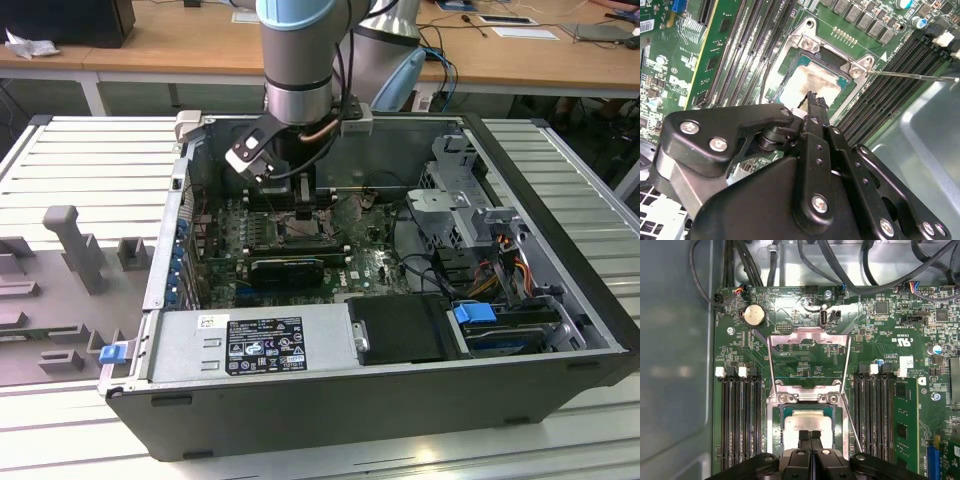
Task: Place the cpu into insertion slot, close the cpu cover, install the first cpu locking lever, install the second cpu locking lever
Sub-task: 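Place the cpu into insertion slot, then close the cpu cover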
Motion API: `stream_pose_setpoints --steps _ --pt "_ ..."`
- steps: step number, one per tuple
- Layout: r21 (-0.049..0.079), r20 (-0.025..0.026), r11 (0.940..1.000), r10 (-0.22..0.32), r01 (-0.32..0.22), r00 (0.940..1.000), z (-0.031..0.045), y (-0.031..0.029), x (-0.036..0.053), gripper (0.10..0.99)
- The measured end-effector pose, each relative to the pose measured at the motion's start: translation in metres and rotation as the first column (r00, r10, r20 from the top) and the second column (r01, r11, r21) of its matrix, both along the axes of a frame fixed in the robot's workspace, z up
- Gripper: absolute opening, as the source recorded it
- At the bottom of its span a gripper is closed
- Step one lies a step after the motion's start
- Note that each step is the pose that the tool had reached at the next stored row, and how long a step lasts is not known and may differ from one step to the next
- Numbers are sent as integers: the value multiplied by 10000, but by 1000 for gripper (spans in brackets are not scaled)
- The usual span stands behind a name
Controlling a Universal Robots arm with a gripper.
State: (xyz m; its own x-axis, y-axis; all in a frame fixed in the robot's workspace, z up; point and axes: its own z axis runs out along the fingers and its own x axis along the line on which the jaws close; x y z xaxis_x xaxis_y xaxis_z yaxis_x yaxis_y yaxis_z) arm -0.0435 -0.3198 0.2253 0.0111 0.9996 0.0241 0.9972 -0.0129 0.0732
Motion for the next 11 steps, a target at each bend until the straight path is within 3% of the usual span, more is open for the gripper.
stream_pose_setpoints --steps 11 --pt "2 1 10000 -5 5 10000 68 0 0 106"
